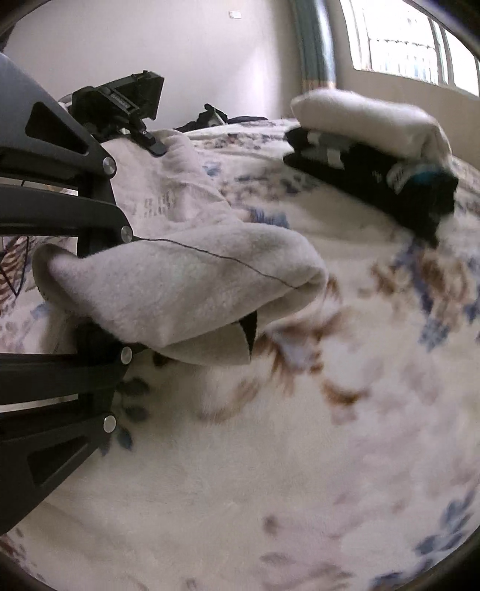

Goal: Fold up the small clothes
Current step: 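Lift the folded shirt with both tools and carry it onto the clothes stack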

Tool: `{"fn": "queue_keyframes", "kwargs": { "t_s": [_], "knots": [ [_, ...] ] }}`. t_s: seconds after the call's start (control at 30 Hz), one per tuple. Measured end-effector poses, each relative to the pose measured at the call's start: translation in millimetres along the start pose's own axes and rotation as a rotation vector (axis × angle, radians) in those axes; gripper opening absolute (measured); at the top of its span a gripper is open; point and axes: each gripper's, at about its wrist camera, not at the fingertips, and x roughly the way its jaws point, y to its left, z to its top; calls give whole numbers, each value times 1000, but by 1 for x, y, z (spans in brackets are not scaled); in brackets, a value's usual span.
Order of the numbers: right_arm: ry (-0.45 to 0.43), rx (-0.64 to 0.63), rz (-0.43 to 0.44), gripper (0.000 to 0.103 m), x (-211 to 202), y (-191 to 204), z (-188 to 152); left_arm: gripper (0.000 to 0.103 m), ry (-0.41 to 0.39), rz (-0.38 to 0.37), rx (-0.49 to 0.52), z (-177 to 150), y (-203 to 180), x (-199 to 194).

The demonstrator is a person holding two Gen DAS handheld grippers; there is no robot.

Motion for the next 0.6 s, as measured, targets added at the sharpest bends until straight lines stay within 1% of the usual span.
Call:
{"fn": "queue_keyframes", "kwargs": {
  "t_s": [0.07, 0.2, 0.3, 0.33, 0.4, 0.47, 0.5, 0.53, 0.6],
  "knots": [
    [-17, -30, 6, 21, -12, 21, 4, 19, -22, -17, 15, 12, -14, -12],
    [-61, -88, 33, 21, -37, 70, 22, 19, -73, -40, 52, 47, -46, -37],
    [-91, -133, 50, 21, -51, 110, 43, 19, -116, -50, 94, 86, -74, -58],
    [-102, -158, 60, 21, -57, 132, 55, 19, -134, -56, 111, 106, -87, -66],
    [-121, -188, 65, 21, -63, 159, 74, 19, -162, -65, 130, 135, -100, -74],
    [-147, -216, 77, 21, -69, 194, 102, 19, -190, -53, 161, 172, -114, -80],
    [-159, -227, 87, 21, -70, 212, 119, 19, -202, -50, 172, 188, -118, -81],
    [-165, -234, 90, 21, -70, 221, 130, 19, -210, -49, 180, 207, -121, -80],
    [-189, -254, 91, 21, -64, 251, 162, 19, -232, -29, 181, 248, -122, -77]
  ]
}}
